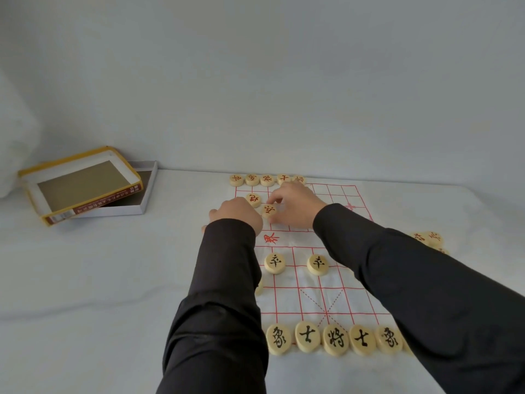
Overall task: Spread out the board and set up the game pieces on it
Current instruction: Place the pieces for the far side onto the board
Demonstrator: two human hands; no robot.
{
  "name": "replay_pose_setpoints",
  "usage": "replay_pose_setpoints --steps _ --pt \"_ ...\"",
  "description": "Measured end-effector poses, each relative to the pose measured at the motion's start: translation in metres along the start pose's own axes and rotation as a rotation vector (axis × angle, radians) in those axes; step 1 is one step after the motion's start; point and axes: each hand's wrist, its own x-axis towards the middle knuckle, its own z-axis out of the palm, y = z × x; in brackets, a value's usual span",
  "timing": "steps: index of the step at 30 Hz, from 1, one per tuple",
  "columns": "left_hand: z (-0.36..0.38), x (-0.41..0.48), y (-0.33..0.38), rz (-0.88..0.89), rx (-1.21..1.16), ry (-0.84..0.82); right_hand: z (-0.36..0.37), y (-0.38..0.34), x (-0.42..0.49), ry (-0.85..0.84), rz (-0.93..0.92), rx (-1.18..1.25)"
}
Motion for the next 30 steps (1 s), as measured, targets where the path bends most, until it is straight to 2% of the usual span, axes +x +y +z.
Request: replay_pose_setpoints --steps 14,20,26,30 --pt "-0.004 -0.013 0.004 0.038 0.010 0.014 -0.005 0.001 -0.013 0.032 0.007 -0.019" --pt "0.003 -0.036 0.027 0.216 0.061 0.030 -0.014 0.016 -0.061 0.190 0.147 0.156" --pt "0.027 -0.061 0.049 0.322 0.225 -0.006 -0.023 0.047 -0.123 0.266 0.297 0.137" --pt "0.042 -0.078 0.064 0.443 0.246 -0.006 -0.023 0.063 -0.154 0.318 0.391 0.162"
